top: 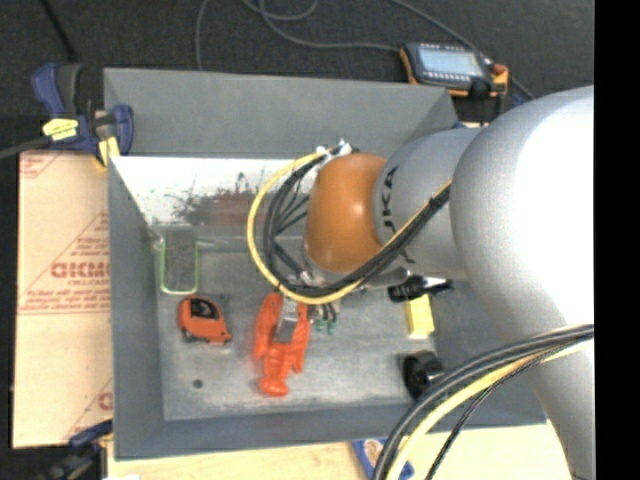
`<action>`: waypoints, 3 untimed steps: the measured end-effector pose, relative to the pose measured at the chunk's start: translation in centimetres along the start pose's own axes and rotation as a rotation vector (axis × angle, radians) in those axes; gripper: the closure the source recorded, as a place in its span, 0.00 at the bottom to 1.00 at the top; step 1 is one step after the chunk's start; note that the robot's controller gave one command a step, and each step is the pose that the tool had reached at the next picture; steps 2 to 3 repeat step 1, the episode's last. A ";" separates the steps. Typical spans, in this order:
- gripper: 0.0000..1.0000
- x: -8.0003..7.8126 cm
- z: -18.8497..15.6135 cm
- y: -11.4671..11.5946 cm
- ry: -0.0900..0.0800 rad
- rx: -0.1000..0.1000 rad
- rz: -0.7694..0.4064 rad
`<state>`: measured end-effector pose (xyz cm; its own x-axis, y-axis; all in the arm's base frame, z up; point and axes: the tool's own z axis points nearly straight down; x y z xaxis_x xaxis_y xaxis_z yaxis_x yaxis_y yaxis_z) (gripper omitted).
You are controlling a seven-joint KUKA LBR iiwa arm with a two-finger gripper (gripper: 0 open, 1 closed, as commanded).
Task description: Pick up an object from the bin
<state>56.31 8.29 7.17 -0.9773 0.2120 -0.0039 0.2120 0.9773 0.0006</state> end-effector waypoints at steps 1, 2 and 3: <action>1.00 0.7 -19.0 3.8 0.001 -0.001 0.059; 1.00 0.7 -19.0 3.8 0.001 -0.001 0.059; 1.00 0.7 -19.0 3.8 0.001 -0.001 0.059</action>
Offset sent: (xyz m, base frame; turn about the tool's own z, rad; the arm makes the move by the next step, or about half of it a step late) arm 0.0000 0.0000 0.0000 0.0000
